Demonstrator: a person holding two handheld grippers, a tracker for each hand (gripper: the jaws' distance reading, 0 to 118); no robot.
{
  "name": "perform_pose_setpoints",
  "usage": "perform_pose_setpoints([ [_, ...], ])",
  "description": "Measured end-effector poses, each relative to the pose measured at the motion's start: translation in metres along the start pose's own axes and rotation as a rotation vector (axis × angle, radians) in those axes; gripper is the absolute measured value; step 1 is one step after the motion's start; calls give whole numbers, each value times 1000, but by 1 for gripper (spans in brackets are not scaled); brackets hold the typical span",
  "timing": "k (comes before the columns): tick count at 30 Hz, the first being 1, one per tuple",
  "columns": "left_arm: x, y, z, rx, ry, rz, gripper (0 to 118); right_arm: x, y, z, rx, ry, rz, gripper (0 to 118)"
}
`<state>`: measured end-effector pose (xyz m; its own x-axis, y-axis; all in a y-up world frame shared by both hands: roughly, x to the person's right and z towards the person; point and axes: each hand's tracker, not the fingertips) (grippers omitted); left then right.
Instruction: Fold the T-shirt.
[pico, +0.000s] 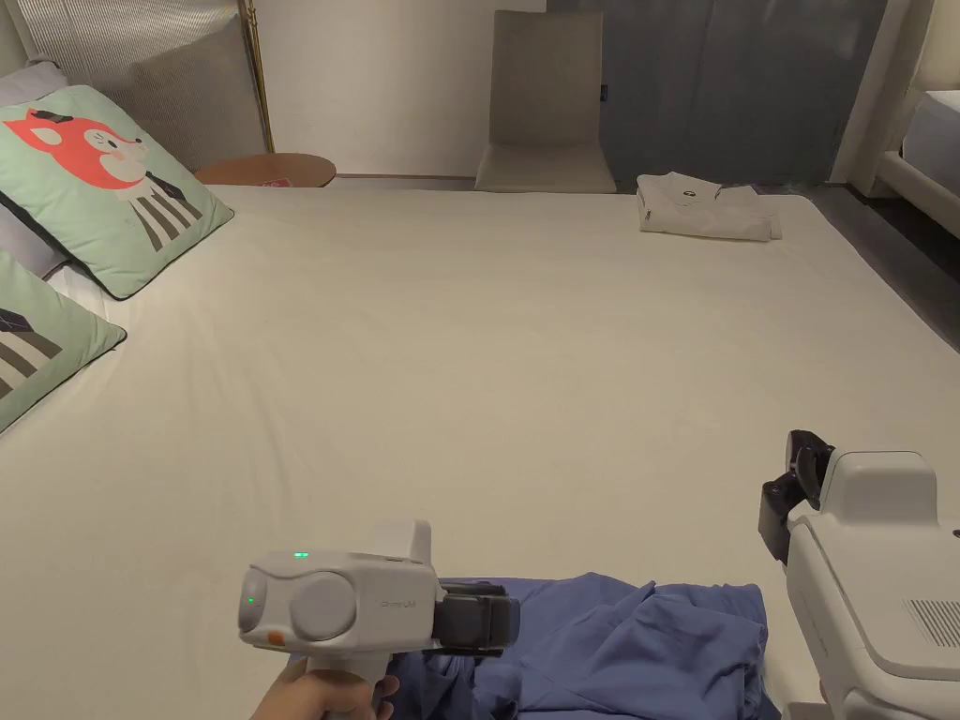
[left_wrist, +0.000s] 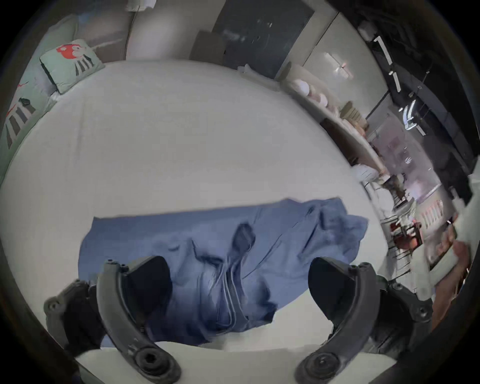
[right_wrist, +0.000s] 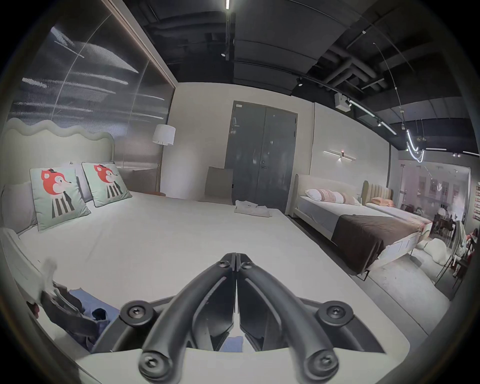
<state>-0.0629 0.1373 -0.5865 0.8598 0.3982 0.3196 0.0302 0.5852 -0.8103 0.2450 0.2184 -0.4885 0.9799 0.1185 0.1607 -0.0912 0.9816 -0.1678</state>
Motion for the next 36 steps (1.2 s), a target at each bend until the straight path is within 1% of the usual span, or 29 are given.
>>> perform_pose_setpoints([
  [2,-6,1,16,126,22,12,108,-2,1,0,0,4,-2,1],
  [5,-14,-2,41,298,97,-11,107,-3,3,1,2,9,-6,1],
  [6,-18,-3,49,336,133,-11,105,-4,3,1,3,11,-6,1],
  [7,-22,-5,55,379,161,-9,97,-5,3,1,3,13,-6,1],
  [8,-26,-8,62,413,194,-17,83,-5,4,1,3,15,-6,1],
  [9,-30,-12,66,450,237,-25,63,-5,3,-2,3,16,-7,1],
  [10,-33,-15,68,467,291,-28,31,-5,3,-2,3,18,-8,1],
  [11,-36,-18,67,475,339,-33,8,-6,3,-2,2,20,-9,1],
  [12,-44,-22,62,482,358,-22,1,-6,3,-2,1,20,-10,1],
  [13,-50,-26,62,470,324,-18,1,-6,2,-3,-1,20,-11,1],
  [15,-60,-37,57,464,307,-3,0,-7,1,-4,-4,20,-9,1],
  [17,-62,-46,47,409,361,-2,0,-6,1,-4,-10,20,-11,1],
  [19,-62,-57,34,358,383,-42,0,-6,0,-3,-15,20,-12,1],
  [22,-49,-71,18,294,406,-83,0,-4,-1,-3,-18,21,-9,1],
  [25,-29,-80,7,257,366,-86,0,2,-5,-4,-23,13,-7,1],
  [26,-23,-82,-1,240,349,-108,0,4,-5,-5,-26,10,-10,1],
  [28,-17,-87,-19,206,359,-157,0,7,-6,-4,-29,3,-13,1],
  [30,-6,-89,-34,179,343,-168,0,9,-5,-1,-29,-4,-11,1],
  [36,19,-90,-60,180,290,-187,0,20,-2,3,-24,-30,-5,1],
])
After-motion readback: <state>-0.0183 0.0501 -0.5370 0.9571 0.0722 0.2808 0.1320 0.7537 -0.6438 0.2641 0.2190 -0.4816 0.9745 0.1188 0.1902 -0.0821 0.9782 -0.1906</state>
